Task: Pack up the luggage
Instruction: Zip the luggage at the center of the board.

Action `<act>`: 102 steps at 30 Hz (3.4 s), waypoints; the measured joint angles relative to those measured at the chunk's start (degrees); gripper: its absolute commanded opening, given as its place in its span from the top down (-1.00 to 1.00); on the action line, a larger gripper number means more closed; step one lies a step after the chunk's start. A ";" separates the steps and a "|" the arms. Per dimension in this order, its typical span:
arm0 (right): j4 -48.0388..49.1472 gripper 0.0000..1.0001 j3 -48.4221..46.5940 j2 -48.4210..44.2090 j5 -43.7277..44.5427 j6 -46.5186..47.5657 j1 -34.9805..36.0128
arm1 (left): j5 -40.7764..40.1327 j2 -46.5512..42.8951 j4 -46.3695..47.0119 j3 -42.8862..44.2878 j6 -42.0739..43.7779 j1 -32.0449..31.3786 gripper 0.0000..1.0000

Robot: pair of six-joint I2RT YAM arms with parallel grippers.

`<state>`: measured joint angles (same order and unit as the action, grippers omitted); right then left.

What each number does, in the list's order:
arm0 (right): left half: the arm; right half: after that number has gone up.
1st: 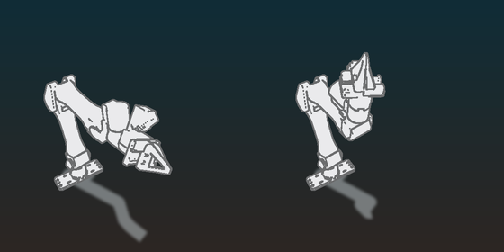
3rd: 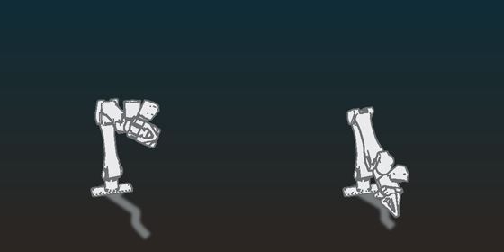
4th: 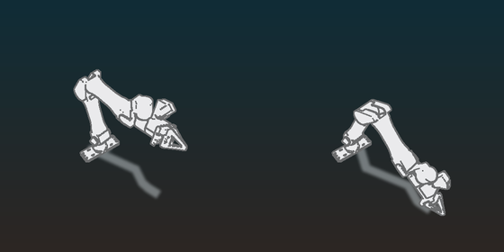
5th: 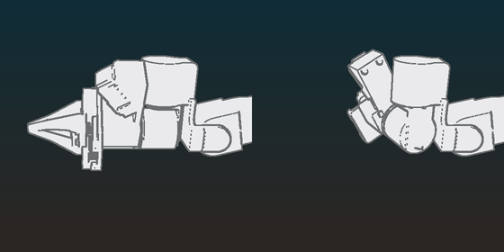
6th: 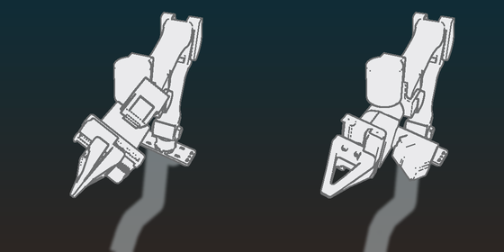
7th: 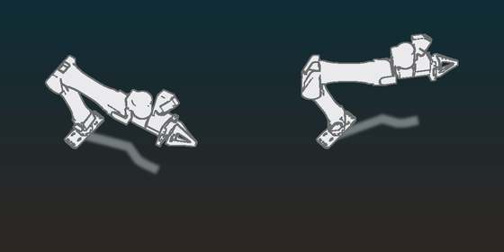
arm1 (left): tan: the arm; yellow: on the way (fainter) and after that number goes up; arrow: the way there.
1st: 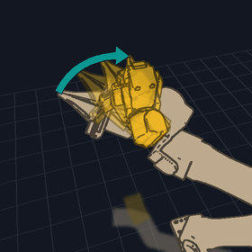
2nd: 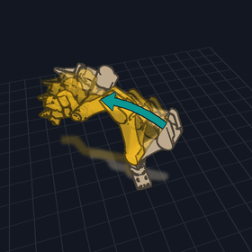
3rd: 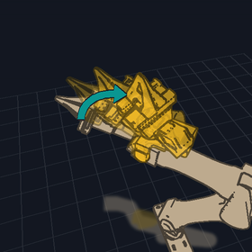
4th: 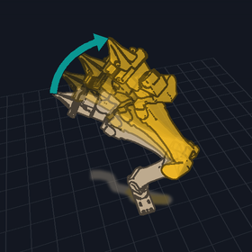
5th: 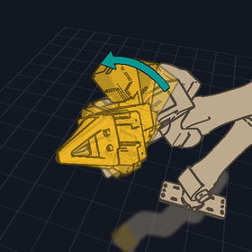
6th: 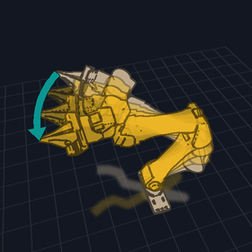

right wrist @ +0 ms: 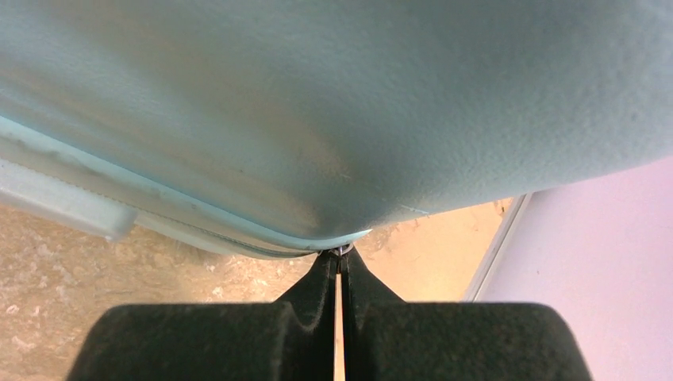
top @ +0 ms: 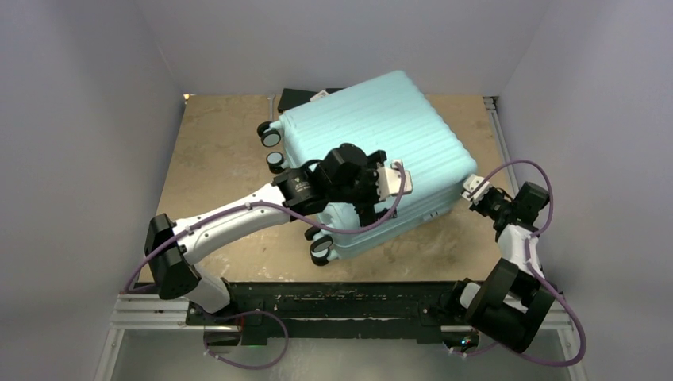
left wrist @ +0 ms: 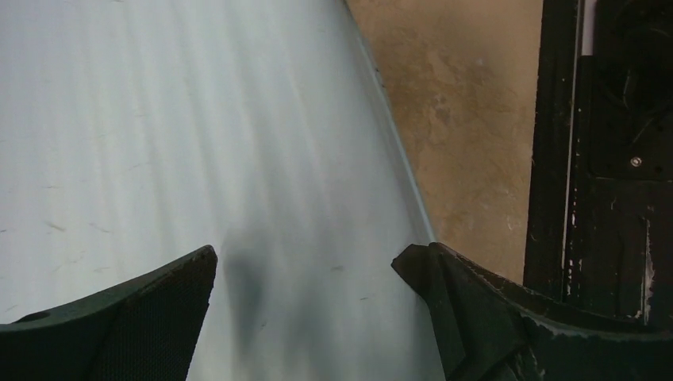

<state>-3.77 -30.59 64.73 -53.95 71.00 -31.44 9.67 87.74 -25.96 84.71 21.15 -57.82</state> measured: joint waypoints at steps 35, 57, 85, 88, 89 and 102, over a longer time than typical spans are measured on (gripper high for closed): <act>29.42 1.00 4.55 7.13 4.00 -39.89 -1.07 | 0.85 6.05 17.68 -7.08 8.44 -4.50 -0.11; 52.11 0.95 4.52 19.52 6.23 -46.80 1.11 | 2.21 6.95 19.69 -6.97 8.48 -4.39 -0.08; -23.02 1.00 -18.84 24.61 -17.77 35.85 5.99 | -5.60 0.22 -9.42 1.81 11.13 -3.74 -0.98; -34.36 1.00 -19.30 27.76 -23.06 42.56 6.01 | -9.03 1.33 -9.55 4.39 9.92 -3.74 -0.98; -37.07 1.00 -18.47 27.91 -24.65 44.15 6.08 | -9.77 2.10 -9.44 5.44 9.60 -3.74 -0.98; -53.81 1.00 -17.73 30.97 -28.70 47.58 8.26 | -20.28 26.01 -1.01 34.75 2.91 -3.78 -0.99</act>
<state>-57.58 -48.31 95.70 -82.65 118.58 -23.18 -10.61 113.75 -26.96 119.46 24.05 -61.60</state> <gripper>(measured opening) 0.007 0.992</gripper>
